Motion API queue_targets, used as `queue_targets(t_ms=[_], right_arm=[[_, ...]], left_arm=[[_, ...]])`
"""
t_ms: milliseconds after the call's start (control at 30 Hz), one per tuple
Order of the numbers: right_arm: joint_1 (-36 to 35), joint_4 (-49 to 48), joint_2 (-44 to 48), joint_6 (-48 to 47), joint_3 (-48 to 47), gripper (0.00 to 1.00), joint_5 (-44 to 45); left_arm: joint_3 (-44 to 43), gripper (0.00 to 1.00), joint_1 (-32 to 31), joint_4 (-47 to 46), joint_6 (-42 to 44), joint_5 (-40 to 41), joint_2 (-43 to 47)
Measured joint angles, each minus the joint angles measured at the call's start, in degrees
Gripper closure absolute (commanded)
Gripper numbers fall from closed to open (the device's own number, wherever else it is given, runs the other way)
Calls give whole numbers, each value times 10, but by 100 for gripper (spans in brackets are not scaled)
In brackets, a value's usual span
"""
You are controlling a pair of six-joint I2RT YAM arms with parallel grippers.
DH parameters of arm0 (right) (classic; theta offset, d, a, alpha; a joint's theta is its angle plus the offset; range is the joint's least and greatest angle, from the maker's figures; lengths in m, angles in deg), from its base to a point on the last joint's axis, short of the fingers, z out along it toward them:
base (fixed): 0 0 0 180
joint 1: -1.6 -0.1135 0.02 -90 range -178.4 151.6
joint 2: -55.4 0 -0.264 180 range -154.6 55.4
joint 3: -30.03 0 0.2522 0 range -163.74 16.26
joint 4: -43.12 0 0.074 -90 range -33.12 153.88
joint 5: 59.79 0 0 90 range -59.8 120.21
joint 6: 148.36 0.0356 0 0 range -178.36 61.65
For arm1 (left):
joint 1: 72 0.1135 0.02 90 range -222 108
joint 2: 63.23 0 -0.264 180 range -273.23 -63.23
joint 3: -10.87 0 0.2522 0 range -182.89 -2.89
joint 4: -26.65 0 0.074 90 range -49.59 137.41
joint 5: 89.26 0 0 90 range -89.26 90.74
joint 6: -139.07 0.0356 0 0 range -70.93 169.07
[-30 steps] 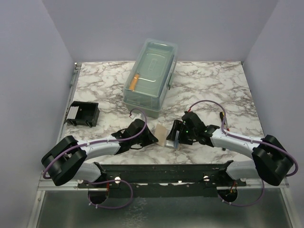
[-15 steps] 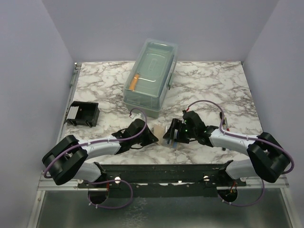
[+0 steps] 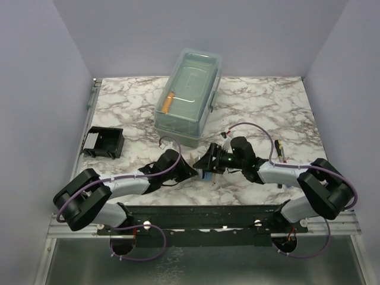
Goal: Put the credit cards into the card holder
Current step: Open the card holder at the center of the board.
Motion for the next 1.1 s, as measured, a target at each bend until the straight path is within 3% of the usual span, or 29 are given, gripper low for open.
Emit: queue_targets(t_ms=[267,433,733,1100], right_arm=[[-7,-42,13,9,-5,20,-19],[-8,-68,-26,15,-37,21,-43],[-8,180,16,-26,-100,18,63],[-8,249,17,-22,-69,16,115]], left_arm=[[35,100,8,-26,-19,-6,27],[64,100,24,-45,-35,-15,46],[82,100,52,-63,-58,-43,50],[69,100,55,-141,-75,-92,-45]])
